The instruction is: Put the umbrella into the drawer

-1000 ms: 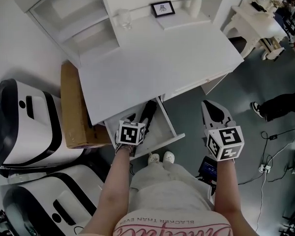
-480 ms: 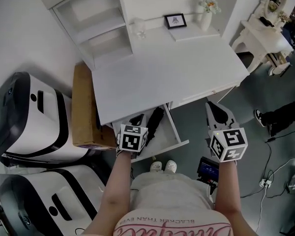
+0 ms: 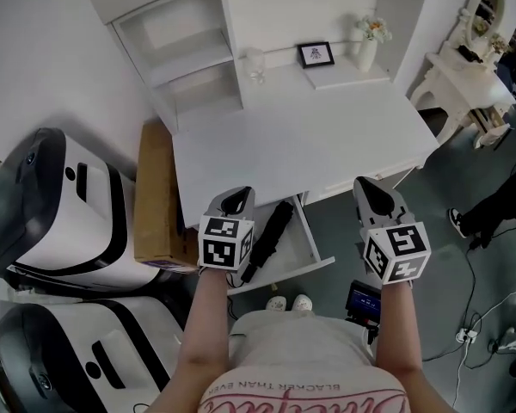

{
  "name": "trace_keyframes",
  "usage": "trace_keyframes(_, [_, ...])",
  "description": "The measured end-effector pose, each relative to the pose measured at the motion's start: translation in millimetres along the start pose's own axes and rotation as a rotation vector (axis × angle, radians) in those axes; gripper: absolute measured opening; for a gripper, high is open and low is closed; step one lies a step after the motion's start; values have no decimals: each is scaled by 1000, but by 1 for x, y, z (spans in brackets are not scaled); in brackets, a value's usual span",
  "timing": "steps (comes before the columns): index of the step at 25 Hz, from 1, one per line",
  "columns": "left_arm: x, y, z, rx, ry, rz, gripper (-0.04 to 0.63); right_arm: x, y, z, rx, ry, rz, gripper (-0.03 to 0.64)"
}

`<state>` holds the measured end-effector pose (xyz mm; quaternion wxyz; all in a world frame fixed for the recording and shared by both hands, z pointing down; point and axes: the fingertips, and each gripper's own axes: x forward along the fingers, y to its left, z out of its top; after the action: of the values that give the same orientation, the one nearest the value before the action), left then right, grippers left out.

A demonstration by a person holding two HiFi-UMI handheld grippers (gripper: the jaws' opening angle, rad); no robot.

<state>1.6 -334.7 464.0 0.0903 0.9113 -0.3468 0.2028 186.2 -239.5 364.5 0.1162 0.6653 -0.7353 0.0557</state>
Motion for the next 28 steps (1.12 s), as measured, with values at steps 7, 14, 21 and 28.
trace_keyframes(7, [-25, 15, 54, 25, -136, 21, 9, 3, 0, 34, -33, -62, -6, 8])
trace_keyframes(14, [-61, 26, 110, 78, -288, 67, 9, 5, 19, 70, -108, -111, 28, 8])
trace_keyframes(21, [-105, 37, 150, 125, -421, 123, 9, -3, 49, 114, -166, -222, 86, 8])
trace_keyframes(28, [-152, 35, 183, 208, -550, 173, 9, -11, 63, 134, -183, -297, 92, 8])
